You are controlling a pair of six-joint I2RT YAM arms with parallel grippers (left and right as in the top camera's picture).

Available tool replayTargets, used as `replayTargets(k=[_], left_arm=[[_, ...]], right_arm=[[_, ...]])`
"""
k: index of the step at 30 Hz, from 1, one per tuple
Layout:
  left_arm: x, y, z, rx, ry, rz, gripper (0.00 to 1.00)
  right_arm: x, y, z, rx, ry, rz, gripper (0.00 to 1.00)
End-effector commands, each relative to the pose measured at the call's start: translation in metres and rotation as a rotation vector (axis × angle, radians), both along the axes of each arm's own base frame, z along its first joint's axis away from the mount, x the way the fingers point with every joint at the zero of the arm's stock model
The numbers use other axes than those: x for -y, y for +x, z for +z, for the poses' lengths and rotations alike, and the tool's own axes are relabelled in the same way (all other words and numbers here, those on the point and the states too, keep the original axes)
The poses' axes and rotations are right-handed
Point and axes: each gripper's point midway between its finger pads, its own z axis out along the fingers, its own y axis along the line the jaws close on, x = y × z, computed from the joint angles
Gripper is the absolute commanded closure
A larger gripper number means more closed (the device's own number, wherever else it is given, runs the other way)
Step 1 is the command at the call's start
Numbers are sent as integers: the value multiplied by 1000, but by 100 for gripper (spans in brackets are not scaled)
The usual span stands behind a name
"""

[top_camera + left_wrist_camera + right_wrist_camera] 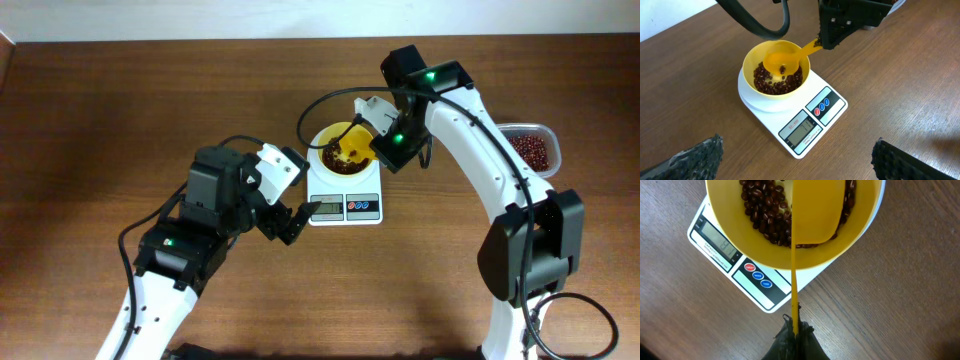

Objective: Scoop item into bowl and weigh 50g on scale
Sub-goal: 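Hold the scoop over the bowl and tip beans in with the right gripper, then raise the scoop and tilt it back upright above the bowl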

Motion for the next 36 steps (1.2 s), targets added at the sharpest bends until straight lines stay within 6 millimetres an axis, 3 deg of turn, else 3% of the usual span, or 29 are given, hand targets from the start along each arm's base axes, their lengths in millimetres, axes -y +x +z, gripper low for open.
replayTargets(k=[1,8,15,25,33,36], left_arm=[[-1,0,-2,-13,-8,10,1],[-1,0,-2,-13,-8,10,1],[-1,0,-2,-13,-8,10,1],[-1,0,-2,-13,-8,10,1],[-1,0,-2,-13,-8,10,1],[-1,0,-2,-13,-8,10,1]], right_arm=[[-7,1,3,-9,31,-5,96],[-7,0,4,-12,33,-4,96],[-8,-1,23,-11,38,-3,96],[-23,-38,32,-184,153,1,96],[-24,-36,33,-175,156,2,96],[-23,-26,41,-135,171,-4,96]])
